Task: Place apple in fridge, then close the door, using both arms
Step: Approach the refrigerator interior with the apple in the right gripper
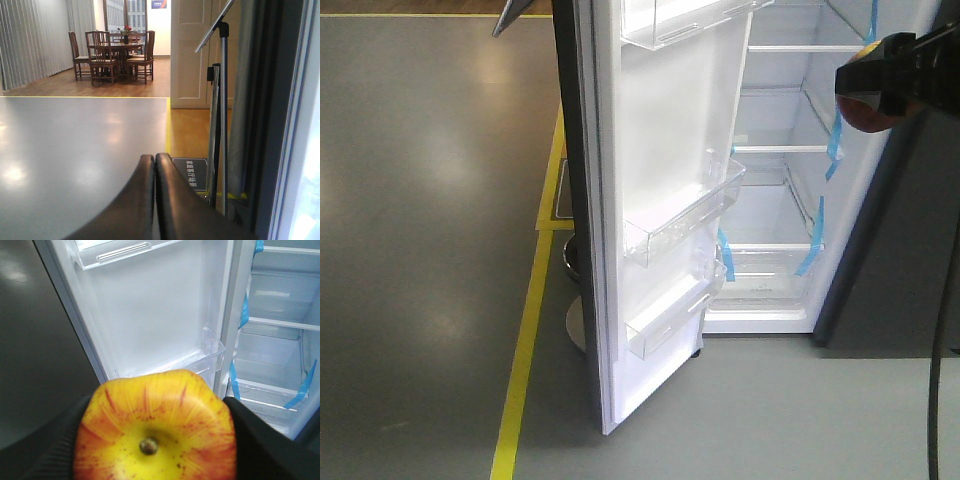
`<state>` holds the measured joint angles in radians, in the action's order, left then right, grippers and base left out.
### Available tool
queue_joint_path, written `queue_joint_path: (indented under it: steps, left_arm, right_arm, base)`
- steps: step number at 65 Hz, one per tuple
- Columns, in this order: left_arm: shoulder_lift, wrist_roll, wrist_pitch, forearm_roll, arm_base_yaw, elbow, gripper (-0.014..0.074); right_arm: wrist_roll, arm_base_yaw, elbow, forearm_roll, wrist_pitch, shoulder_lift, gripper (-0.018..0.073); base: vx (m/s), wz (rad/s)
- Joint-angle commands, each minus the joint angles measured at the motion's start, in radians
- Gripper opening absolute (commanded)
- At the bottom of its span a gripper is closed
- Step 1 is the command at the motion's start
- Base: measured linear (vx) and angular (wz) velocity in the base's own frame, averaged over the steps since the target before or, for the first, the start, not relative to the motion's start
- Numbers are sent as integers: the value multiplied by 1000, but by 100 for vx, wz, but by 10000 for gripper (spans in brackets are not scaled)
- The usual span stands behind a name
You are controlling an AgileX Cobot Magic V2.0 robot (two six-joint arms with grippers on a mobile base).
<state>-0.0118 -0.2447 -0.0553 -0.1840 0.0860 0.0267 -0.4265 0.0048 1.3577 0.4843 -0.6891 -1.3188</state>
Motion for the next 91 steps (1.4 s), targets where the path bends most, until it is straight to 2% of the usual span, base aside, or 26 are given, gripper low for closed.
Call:
queue_joint_path:
  steps: [1, 91]
  left_arm:
    - [-16, -5, 70, 8, -5, 21, -6]
    - [-16, -5, 70, 8, -5, 21, -6]
  right_arm:
    - [-7, -3, 32, 25, 62, 27, -8]
    - [-7, -3, 32, 25, 62, 27, -8]
  base:
    - [13, 2]
    - [12, 0]
